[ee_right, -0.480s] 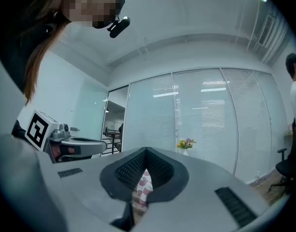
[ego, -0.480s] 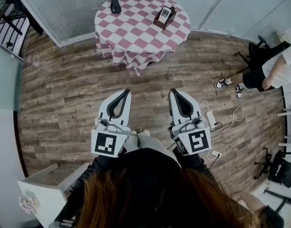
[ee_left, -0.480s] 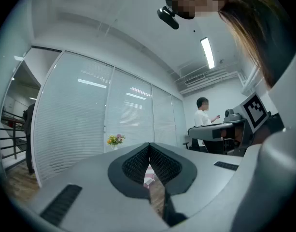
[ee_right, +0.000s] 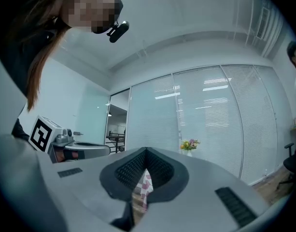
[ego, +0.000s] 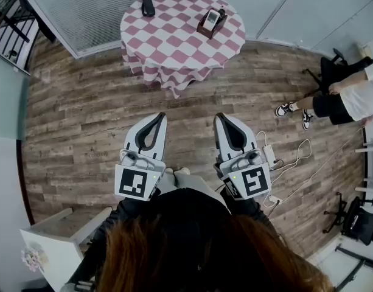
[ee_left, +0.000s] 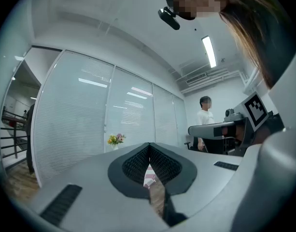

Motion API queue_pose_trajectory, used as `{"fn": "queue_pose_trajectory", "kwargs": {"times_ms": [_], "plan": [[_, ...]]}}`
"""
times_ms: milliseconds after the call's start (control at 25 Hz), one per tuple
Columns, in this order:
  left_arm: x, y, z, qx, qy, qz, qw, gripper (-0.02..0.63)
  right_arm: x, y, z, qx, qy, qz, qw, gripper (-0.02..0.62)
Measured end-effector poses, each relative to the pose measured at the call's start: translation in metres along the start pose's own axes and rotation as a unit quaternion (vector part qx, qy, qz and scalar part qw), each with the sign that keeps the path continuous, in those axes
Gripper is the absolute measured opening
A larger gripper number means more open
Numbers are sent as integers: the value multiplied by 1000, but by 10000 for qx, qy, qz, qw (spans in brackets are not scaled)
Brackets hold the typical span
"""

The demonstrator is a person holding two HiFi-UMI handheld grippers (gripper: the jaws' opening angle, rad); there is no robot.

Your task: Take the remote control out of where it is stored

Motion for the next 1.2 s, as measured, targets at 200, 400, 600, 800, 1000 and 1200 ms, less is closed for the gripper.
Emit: {"fn": "queue_pose_trajectory", "kwargs": {"times_ms": [200, 400, 600, 800, 1000, 1200], "plan": [[3, 3, 12, -12, -110, 10, 9999, 9, 16, 6, 4, -21, -70, 56, 10000, 14], [5, 11, 29, -50, -76, -43, 9999, 9, 27, 16, 13, -47, -2, 143, 9999, 14], [-18, 13, 52, -35, -5, 22, 10000, 9, 34, 24, 36, -62, 107, 166, 9998, 14], [-57, 16, 94, 3, 257, 30, 9997, 9, 48, 32, 79, -106, 347, 141, 9992, 14], [-111, 9, 137, 103, 386, 55, 9992, 9, 57, 28, 136, -67, 477, 53, 9988, 14], [-150, 7, 166, 113, 574, 30, 9983, 9, 64, 27, 179, -109, 663, 10, 9977, 14]]}}
Point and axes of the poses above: the fingertips, and each gripper's own axes: z forward along the fingers, x to its right, y out of its underside, the point moved 10 cm from there along -z, backward along the fingers, and after that the axes turned 2 degrees about -z, right-handed, at the moved point
